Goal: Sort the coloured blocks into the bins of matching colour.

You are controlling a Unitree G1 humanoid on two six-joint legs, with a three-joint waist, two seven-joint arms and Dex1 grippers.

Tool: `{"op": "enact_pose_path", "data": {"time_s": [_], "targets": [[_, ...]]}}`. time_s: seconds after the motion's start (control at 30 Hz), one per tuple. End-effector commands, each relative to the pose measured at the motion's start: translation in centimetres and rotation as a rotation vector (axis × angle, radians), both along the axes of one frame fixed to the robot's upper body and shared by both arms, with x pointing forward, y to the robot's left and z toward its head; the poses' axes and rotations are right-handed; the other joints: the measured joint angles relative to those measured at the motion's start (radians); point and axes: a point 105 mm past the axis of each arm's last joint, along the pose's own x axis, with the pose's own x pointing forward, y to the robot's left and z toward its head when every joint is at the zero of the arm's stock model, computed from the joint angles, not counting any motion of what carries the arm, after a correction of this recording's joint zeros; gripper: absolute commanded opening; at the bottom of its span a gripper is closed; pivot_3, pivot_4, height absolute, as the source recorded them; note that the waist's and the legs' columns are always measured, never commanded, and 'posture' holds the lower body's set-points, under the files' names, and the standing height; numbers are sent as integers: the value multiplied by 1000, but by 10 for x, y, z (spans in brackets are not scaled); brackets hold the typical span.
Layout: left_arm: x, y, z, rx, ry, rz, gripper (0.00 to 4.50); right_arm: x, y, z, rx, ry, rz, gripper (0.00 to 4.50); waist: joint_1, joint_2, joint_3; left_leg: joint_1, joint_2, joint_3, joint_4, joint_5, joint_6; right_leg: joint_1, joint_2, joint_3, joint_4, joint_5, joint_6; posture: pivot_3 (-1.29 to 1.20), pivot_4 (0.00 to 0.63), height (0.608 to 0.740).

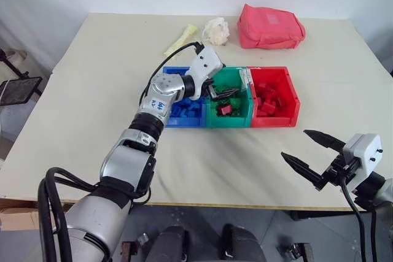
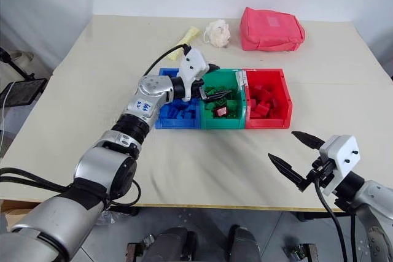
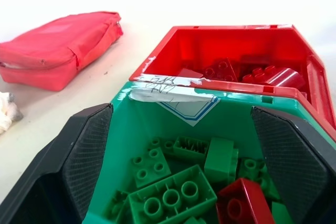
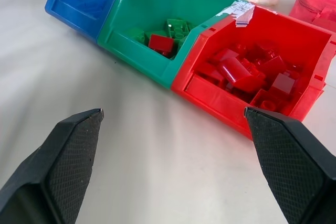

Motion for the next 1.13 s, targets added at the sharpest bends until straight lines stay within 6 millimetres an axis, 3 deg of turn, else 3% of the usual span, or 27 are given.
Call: {"op": "enact_pose_path", "data": {"time_s": [0.03,0.27,0.4,0.63,0.73,0.93,1.13], "targets": [[-7,4,18,-45,-47,-45,4468,2,0,9,-21,-29,20,4500,-1,0,0,0,0,0,0,0,0,0,0,0,0,0,0,0,150,740],[-23,24,23,-104,-76,-100,4468,9,1,14,-31,-36,49,4500,-10,0,0,0,0,-1,0,0,0,0,0,0,1,0,0,0,150,740],[-42,48,7,-62,-77,-136,4468,12,1,14,-39,-27,72,4500,-22,0,0,1,1,-1,0,0,0,0,0,0,2,0,0,0,150,740],[-71,96,-7,-42,52,-167,4468,22,4,16,-55,-11,133,4500,-26,0,0,2,1,-3,1,0,0,1,0,1,3,0,0,0,150,740],[-84,124,-27,-1,150,-127,4468,28,2,16,-64,0,153,4500,-37,1,-1,3,0,-3,0,0,-1,1,-1,2,3,0,0,0,150,740],[-88,162,-38,-17,190,-2,4468,38,-8,14,-88,26,169,4500,-38,1,-1,2,0,-4,1,0,-1,1,-1,2,3,0,0,0,150,740],[-92,167,-39,-21,192,5,4468,44,-8,15,-94,22,185,4500,-38,1,-1,2,0,-4,0,0,-1,1,-1,2,3,0,0,0,150,740]]}}
